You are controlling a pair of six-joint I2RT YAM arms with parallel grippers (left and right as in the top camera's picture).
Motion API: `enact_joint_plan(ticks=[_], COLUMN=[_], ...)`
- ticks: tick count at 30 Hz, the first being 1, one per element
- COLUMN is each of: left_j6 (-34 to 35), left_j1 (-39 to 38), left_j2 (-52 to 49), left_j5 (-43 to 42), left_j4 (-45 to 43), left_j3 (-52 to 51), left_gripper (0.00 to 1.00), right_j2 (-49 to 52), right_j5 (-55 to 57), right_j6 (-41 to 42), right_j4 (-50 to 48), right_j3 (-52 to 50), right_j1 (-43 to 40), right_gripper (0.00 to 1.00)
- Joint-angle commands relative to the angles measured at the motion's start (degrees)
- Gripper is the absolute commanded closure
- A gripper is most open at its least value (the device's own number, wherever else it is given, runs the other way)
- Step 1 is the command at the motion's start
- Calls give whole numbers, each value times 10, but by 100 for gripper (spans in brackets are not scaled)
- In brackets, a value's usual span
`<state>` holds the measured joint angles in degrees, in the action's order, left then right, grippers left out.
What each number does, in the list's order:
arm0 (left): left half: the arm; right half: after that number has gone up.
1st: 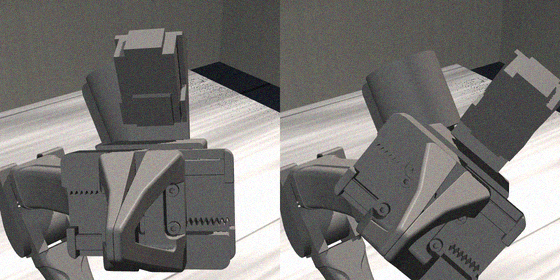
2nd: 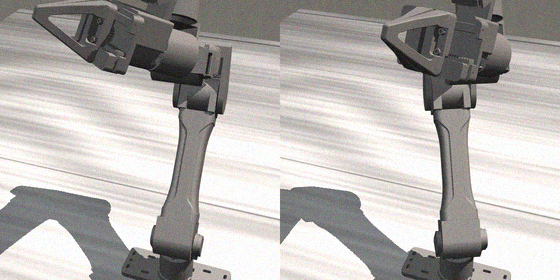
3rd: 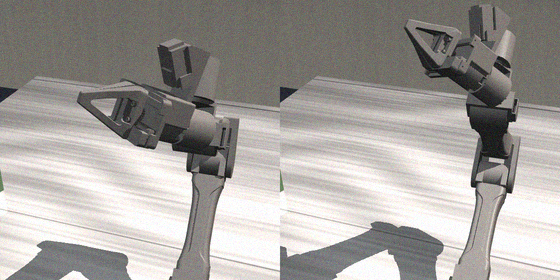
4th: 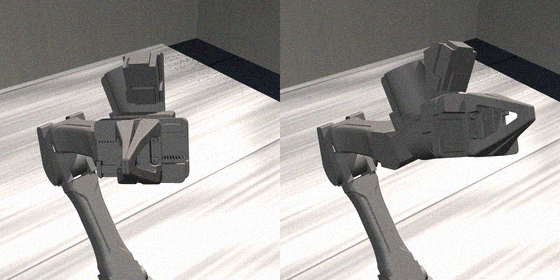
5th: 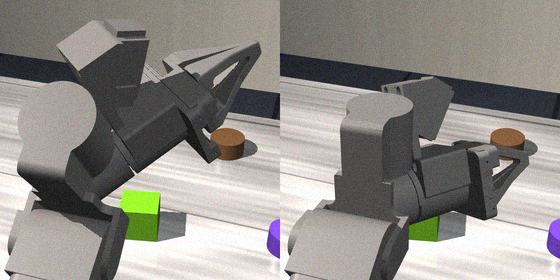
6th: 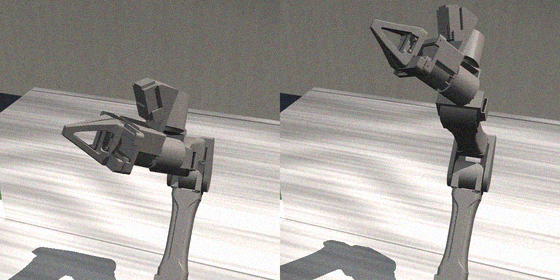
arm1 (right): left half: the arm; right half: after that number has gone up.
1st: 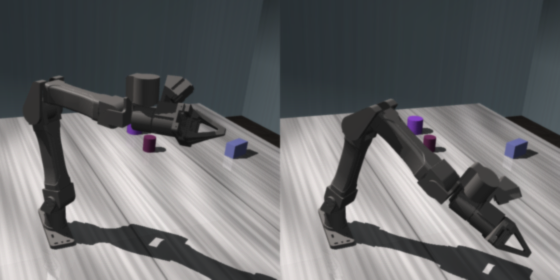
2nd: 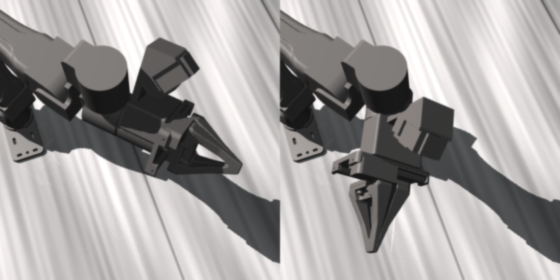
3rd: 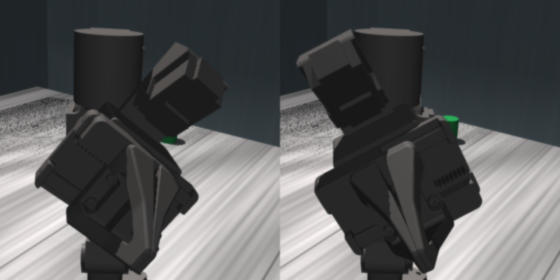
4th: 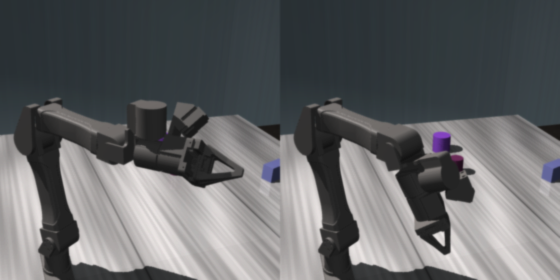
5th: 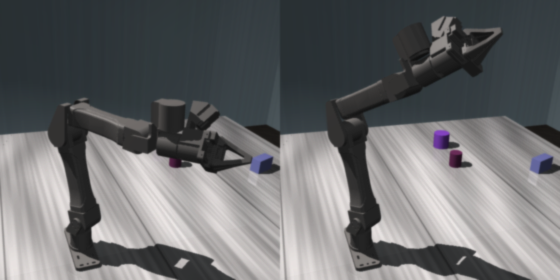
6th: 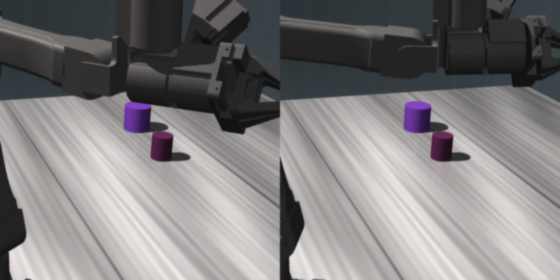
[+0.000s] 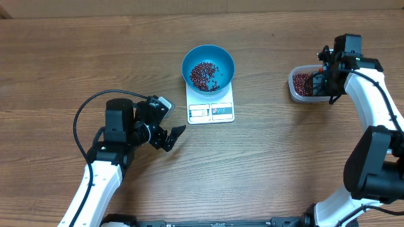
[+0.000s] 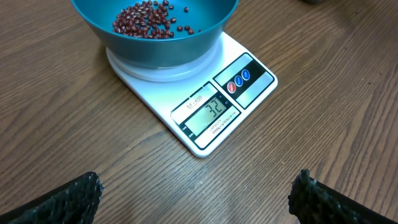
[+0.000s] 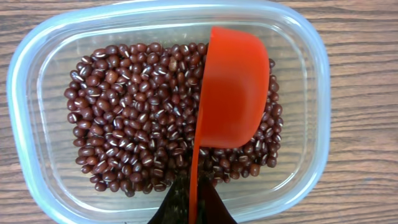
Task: Scoop item into bowl and weigh 150g on scale
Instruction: 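Return the scoop to the bean tub with the right gripper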
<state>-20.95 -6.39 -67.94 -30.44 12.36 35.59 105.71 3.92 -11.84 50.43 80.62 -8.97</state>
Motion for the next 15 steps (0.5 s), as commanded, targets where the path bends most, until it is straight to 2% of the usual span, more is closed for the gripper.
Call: enact_joint_plan(ticks=[1,15], left_j6=[6,6], left_j1=[-5,-5], left_j2=[-2,-2], left_j5=[-5,-5], left_j4=[-2,-2], left_j3=[2,2], left_gripper=[1,0], right_j2=[0,10], right_j5=[-17,-128], right_j6=[-5,-7], right_j4=[-2,25], right_j3=[-4,-4], right_j1=[-2,-2], right_gripper=[96,96])
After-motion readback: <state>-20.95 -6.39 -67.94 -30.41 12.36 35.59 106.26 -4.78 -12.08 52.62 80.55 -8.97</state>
